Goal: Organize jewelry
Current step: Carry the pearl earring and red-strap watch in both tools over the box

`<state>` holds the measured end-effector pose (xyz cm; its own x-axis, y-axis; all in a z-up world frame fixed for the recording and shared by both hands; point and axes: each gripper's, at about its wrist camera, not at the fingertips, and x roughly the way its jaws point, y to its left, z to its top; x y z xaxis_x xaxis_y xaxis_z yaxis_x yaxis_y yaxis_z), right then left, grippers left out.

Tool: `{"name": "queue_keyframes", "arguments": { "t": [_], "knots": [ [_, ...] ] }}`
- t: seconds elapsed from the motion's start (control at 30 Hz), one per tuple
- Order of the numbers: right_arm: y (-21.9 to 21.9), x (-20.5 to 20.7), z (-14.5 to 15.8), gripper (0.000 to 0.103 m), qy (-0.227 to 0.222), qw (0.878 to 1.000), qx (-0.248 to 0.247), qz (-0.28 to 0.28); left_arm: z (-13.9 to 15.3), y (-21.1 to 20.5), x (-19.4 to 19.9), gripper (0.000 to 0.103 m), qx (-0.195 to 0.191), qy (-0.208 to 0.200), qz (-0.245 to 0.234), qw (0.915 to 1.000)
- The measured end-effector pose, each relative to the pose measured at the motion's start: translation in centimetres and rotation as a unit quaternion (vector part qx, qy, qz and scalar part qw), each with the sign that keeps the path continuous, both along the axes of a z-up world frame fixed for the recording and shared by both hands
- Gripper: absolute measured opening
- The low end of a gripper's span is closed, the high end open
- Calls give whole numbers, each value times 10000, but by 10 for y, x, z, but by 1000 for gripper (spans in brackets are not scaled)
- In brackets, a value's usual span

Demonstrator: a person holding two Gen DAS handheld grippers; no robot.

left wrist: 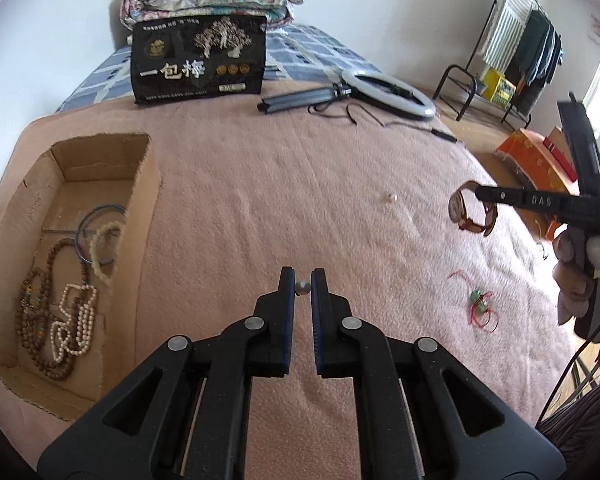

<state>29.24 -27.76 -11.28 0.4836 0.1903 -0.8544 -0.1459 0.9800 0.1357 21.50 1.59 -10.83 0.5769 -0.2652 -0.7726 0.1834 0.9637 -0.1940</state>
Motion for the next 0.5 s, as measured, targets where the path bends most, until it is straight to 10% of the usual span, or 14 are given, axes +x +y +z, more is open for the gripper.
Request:
{"name": "queue_keyframes", "arguments": {
  "t": [0.5],
  "knots": [
    [32,-20,35,9,-501,9983,-133,265,35,25,-5,6,8,-484,308,9984]
  ]
}}
